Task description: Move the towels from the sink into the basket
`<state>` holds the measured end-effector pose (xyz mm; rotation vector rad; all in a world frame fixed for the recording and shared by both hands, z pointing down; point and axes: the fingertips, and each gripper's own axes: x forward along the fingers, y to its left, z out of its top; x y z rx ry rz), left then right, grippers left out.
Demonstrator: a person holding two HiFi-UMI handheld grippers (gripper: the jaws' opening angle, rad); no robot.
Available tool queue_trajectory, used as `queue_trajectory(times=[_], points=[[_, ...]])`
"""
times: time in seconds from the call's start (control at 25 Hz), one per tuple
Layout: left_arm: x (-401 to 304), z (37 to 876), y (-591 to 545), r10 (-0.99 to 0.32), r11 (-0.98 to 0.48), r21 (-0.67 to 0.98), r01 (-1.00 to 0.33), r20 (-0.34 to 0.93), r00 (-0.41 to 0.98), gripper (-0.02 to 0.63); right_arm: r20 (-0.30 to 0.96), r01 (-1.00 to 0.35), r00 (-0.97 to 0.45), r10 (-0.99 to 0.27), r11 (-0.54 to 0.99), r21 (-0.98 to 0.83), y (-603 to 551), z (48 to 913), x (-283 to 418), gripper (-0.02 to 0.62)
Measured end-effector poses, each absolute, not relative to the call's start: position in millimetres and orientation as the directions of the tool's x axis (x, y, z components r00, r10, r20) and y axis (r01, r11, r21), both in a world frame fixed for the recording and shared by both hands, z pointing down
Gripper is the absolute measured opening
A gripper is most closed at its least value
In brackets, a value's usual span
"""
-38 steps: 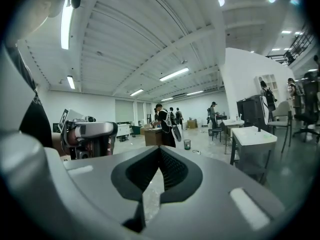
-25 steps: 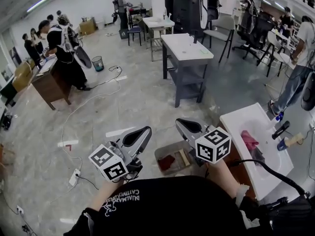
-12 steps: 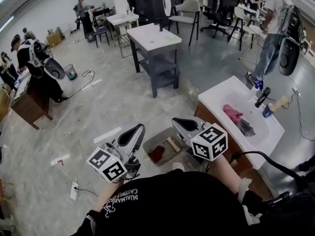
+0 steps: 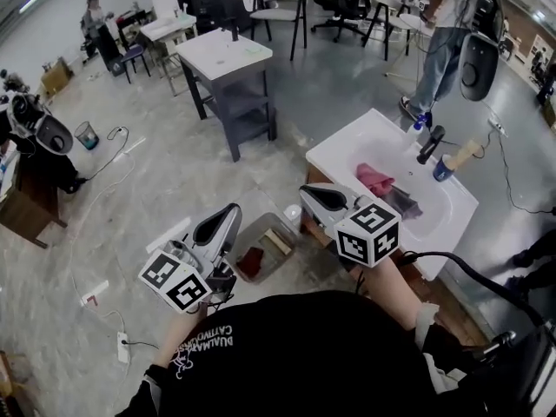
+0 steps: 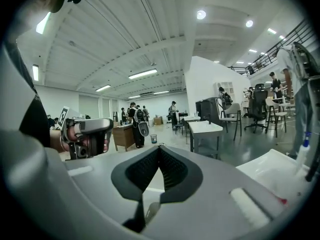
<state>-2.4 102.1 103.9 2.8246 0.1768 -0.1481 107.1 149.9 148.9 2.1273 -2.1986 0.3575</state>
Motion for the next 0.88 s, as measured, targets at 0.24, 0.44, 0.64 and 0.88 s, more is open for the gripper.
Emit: queue_trajectory(times=[0.24, 0.44, 0.64, 0.88], points=[[82, 108, 136, 0.216, -0.923, 0.297, 0.245, -0.128, 0.968, 0.002, 0.221, -0.991, 0.049, -0.974, -0.076, -0.113, 197, 153, 180, 0.006], [148, 115, 174, 0.315, -0.889, 0.31, 0.337, -0.119, 0.942, 0.002, 0.232, -0.978, 0.142, -0.962, -0.173, -0.119, 238, 160, 241, 0.006], [204, 125, 203, 0.377, -0.864, 0.313, 0.393, -0.112, 0.919, 0.002, 0.237, -0.964, 0.196, -0.951, -0.231, -0.132, 270, 169, 291, 0.006], [261, 145, 235, 0.432, -0.832, 0.33, 0.446, -0.118, 0.894, 0.002, 0.26, -0.953, 0.242, -0.935, -0.279, -0.118, 306, 185, 341, 0.006]])
